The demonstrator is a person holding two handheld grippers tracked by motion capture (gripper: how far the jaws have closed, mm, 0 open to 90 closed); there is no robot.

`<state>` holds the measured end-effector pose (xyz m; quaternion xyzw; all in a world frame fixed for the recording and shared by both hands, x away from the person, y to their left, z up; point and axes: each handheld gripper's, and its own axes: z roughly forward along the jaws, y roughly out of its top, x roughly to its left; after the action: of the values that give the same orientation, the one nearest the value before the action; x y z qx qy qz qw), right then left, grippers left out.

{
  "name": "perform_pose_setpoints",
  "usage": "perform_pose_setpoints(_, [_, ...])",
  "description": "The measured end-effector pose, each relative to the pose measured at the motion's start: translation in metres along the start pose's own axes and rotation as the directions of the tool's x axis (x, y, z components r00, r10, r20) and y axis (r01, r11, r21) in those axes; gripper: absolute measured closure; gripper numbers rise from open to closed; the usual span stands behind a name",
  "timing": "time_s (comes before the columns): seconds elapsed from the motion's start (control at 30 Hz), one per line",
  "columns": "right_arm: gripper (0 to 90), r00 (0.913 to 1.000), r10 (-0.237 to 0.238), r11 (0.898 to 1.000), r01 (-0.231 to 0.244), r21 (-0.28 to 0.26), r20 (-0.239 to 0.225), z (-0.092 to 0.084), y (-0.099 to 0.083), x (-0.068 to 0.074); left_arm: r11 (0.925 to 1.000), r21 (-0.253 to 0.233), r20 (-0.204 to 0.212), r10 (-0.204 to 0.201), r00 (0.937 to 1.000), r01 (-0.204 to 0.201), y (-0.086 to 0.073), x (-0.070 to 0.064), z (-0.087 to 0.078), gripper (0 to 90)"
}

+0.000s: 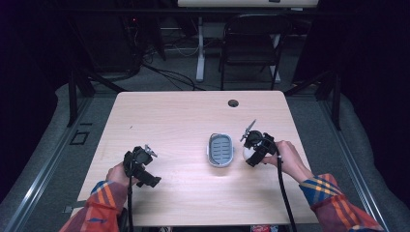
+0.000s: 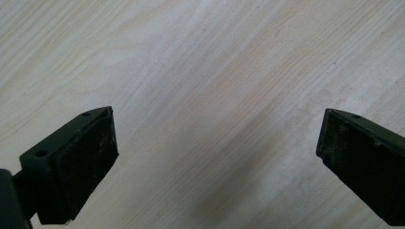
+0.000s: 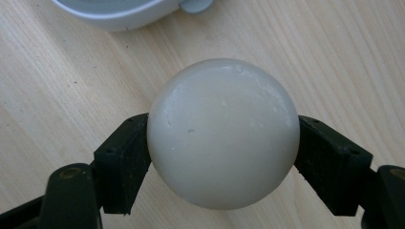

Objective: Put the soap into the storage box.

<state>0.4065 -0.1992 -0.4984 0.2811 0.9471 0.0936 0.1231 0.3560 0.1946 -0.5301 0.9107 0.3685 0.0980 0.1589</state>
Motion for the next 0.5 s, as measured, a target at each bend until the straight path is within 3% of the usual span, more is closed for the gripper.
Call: perform_pose_setpoints(0.5, [23.6, 1.0, -0.006, 0.998, 0.006, -0.063, 0.005, -0.017, 0.018, -0.003, 1.0, 0.004, 0.0, 0.002, 1.0, -0.002, 0.0, 0.0, 0.0, 0.2])
